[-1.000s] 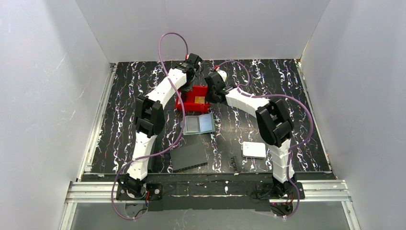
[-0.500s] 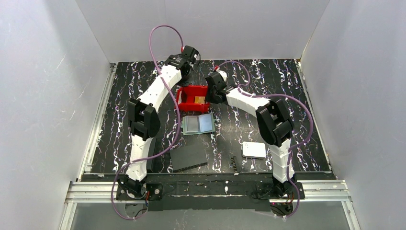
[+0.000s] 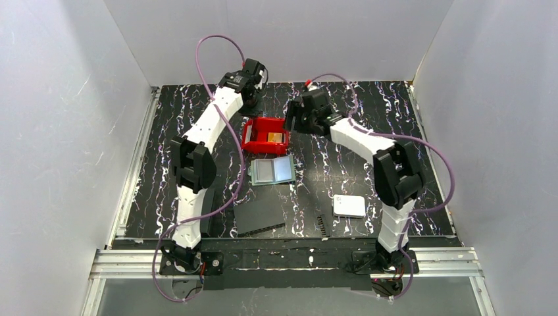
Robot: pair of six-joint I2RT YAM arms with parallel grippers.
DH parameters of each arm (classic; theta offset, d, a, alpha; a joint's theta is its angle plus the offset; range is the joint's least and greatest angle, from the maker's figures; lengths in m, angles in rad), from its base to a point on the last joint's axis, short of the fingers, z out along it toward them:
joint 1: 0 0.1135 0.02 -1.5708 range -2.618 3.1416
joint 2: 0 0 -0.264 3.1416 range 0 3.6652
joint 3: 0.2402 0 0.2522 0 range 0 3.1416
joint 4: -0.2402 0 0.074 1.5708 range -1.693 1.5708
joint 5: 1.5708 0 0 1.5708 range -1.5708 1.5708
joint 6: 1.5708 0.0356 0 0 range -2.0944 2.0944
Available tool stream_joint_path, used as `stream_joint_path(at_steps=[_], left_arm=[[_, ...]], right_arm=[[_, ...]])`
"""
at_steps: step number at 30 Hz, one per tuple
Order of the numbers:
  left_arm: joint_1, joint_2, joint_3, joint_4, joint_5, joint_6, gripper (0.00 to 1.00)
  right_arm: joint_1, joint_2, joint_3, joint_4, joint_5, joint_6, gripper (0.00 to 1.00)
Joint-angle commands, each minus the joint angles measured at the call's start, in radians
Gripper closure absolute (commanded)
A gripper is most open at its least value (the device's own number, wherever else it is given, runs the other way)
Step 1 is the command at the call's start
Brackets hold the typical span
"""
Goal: Put the credit cards into the card holder
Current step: Pick up the credit card from the storage box, then insert the credit card into the card holder.
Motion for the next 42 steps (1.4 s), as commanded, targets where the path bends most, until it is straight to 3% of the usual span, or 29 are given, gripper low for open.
stream_joint_path(at_steps=[1, 7, 15, 20, 23, 31, 35, 38, 41, 42], left_arm=[[0.028, -0.158, 0.028, 0.008, 0.095, -0.042, 1.0], [0.063, -0.252, 0.014, 0.033, 0.231, -0.101, 1.0], [0.113, -0.415, -0.091, 0.143, 0.415, -0.198, 1.0], [0.144, -0.514, -0.206, 0.255, 0.545, -0.286, 1.0], [0.151, -0.548, -0.24, 0.296, 0.589, -0.321, 1.0], [0.161, -0.588, -0.309, 0.385, 0.676, -0.396, 1.0], [0.162, -0.599, -0.337, 0.404, 0.688, -0.404, 1.0], [0.164, -0.61, -0.359, 0.411, 0.703, -0.409, 1.0], [0.168, -0.621, -0.386, 0.37, 0.685, -0.373, 1.0], [0.17, -0.629, -0.409, 0.349, 0.67, -0.349, 0.93]], right_arm=[[-0.056, -0.091, 0.014, 0.136, -0.258, -0.125, 0.17], [-0.078, -0.086, 0.026, 0.295, -0.598, -0.096, 0.06], [-0.081, -0.076, -0.078, 0.828, -0.804, 0.29, 0.02], [-0.083, -0.018, -0.111, 1.261, -0.844, 0.654, 0.06], [-0.083, 0.031, -0.099, 1.469, -0.837, 0.849, 0.14], [-0.08, 0.067, -0.107, 1.645, -0.8, 1.03, 0.33], [-0.08, 0.09, -0.117, 1.763, -0.773, 1.143, 0.58], [-0.083, 0.094, -0.139, 1.788, -0.764, 1.192, 0.99], [-0.107, 0.046, -0.234, 1.708, -0.774, 1.134, 0.99], [-0.12, 0.017, -0.281, 1.658, -0.787, 1.087, 0.99]])
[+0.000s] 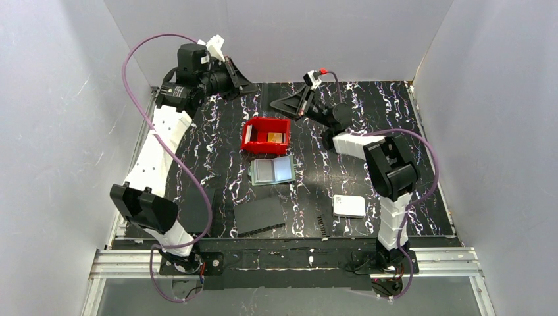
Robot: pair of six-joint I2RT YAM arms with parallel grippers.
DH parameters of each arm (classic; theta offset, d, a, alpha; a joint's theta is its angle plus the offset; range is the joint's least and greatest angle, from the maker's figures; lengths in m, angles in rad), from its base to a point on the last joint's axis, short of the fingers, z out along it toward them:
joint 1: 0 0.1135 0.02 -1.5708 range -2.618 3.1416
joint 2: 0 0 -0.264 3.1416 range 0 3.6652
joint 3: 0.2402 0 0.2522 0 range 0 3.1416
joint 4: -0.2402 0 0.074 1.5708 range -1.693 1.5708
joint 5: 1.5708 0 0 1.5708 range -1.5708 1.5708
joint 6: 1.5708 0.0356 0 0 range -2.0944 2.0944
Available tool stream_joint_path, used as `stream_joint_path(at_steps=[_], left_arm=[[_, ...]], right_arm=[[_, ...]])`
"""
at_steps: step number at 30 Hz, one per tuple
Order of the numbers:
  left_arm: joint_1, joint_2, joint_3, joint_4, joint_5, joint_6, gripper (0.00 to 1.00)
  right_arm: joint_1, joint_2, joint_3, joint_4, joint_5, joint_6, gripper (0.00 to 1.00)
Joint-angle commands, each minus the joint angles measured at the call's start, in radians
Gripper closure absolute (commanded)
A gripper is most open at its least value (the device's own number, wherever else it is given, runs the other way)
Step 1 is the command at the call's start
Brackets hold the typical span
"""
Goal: Put the credit cards into the card holder
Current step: Insert the credit card into the card holder.
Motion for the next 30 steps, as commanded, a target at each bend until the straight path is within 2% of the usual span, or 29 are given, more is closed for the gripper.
stream_joint_path(at_steps=[1, 3, 4, 5, 6, 7, 9, 10, 13, 18, 24, 30], left_arm=[[0.015, -0.078, -0.083, -0.076, -0.027, 0.087, 0.83], [0.024, -0.124, -0.185, -0.101, -0.06, 0.134, 0.65], [0.03, -0.146, -0.242, -0.111, -0.074, 0.154, 0.58], [0.032, -0.167, -0.303, -0.113, -0.076, 0.172, 0.56], [0.034, -0.185, -0.364, -0.112, -0.068, 0.184, 0.56], [0.033, -0.205, -0.424, -0.096, -0.038, 0.189, 0.55], [0.031, -0.249, -0.557, -0.011, 0.025, 0.156, 0.55], [0.026, -0.271, -0.629, 0.048, 0.051, 0.123, 0.56], [-0.019, -0.295, -0.803, 0.211, 0.054, 0.039, 0.6], [-0.088, -0.243, -0.934, 0.401, -0.001, -0.038, 0.66], [-0.096, -0.108, -0.99, 0.516, -0.006, -0.081, 0.72], [-0.096, -0.023, -0.988, 0.547, -0.032, -0.079, 0.76]], right_arm=[[-0.047, -0.103, -0.151, -0.045, -0.023, -0.103, 0.99], [-0.065, -0.172, -0.236, -0.298, -0.097, -0.3, 0.99], [-0.067, -0.203, -0.253, -0.477, -0.122, -0.488, 0.99], [-0.067, -0.237, -0.257, -0.693, -0.124, -0.603, 0.99], [-0.062, -0.272, -0.251, -0.909, -0.102, -0.837, 0.99], [-0.047, -0.302, -0.235, -1.181, -0.065, -0.988, 0.99], [-0.01, -0.347, -0.201, -1.459, 0.035, -1.196, 0.99], [0.005, -0.358, -0.196, -1.526, 0.065, -1.244, 0.99], [0.017, -0.354, -0.246, -1.505, 0.05, -1.197, 0.99], [0.02, -0.258, -0.33, -1.348, -0.053, -1.057, 0.99], [0.02, -0.2, -0.357, -1.273, -0.071, -1.001, 0.99], [0.02, -0.136, -0.387, -1.121, -0.101, -0.885, 0.99]])
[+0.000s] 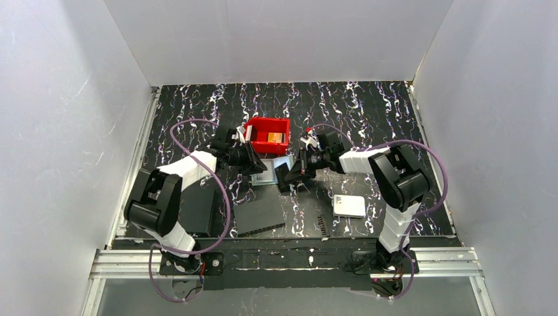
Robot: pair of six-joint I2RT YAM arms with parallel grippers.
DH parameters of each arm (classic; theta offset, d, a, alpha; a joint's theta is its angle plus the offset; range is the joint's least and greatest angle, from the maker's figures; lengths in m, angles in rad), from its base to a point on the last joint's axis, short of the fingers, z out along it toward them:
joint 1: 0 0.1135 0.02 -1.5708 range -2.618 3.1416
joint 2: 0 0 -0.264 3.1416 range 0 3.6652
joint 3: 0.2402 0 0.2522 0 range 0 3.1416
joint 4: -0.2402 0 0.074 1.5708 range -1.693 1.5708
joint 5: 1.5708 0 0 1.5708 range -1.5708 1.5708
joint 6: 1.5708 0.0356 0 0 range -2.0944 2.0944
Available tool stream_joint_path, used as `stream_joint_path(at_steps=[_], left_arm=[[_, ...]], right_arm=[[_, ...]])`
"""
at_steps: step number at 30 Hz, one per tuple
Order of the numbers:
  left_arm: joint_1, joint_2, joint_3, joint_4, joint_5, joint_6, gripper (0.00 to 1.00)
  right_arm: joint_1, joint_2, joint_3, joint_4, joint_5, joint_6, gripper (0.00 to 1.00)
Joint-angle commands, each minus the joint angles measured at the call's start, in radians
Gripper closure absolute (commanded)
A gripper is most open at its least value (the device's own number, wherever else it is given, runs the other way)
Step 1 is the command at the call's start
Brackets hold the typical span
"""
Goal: Put the credit cards into the card holder
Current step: Insert the credit card into the card holder.
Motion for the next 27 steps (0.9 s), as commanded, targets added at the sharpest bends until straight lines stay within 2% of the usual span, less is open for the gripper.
stream_joint_path(at_steps=[1, 12, 27], left_arm=[[0.0, 0.035, 0.008, 0.042, -0.022, -0.003, 0.76], [0.001, 0.121, 0.045, -0.076, -0.096, 0.035, 0.81], [0.001, 0.13, 0.037, -0.138, -0.15, 0.062, 0.9]], right_arm=[[-0.002, 0.024, -0.024, 0.148, -0.041, 0.087, 0.99], [-0.002, 0.094, -0.018, 0.187, -0.067, 0.115, 0.99], [-0.002, 0.175, 0.041, 0.227, -0.054, 0.137, 0.99]])
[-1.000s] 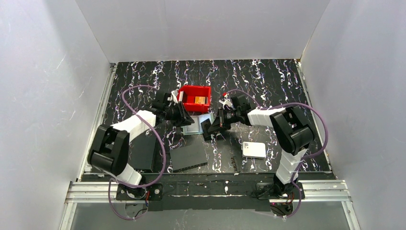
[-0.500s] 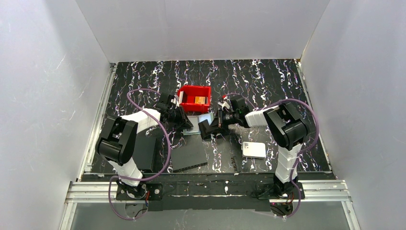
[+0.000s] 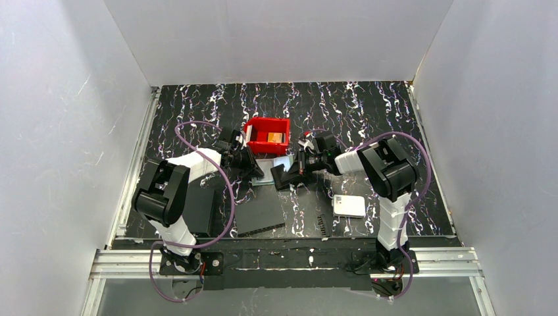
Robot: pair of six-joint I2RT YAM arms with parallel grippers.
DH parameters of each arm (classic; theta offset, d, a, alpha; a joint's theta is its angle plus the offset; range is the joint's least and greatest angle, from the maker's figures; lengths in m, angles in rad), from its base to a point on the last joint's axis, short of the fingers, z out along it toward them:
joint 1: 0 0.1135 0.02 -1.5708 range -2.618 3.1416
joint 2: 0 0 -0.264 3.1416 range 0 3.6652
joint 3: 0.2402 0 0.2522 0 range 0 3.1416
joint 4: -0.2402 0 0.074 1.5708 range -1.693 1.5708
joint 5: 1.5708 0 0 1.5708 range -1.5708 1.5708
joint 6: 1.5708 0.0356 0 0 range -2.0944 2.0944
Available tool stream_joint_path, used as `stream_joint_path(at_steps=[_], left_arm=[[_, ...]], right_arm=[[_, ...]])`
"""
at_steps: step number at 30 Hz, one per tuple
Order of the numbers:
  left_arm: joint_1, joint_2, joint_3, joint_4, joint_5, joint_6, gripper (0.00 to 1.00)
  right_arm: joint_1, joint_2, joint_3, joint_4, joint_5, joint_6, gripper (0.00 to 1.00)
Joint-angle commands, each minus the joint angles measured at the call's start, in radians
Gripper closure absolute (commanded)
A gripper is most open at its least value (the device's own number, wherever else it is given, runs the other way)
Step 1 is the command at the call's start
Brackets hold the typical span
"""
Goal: Put the credit cards into the card holder
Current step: Insert the credit card into the card holder.
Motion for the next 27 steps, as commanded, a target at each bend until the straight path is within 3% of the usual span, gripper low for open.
stream_joint_path(at_steps=[1, 9, 27], left_arm=[[0.002, 0.015, 0.005, -0.09, -0.066, 0.041, 0.91], [0.001, 0.009, 0.002, -0.095, -0.068, 0.05, 0.92], [0.0, 0.002, -0.009, -0.092, -0.063, 0.051, 0.93]], right_arm=[[0.001, 0.028, 0.048, 0.036, 0.033, 0.016, 0.99], [0.002, 0.059, 0.095, 0.036, 0.075, 0.027, 0.99], [0.029, 0.098, 0.006, 0.38, 0.139, 0.173, 0.99]])
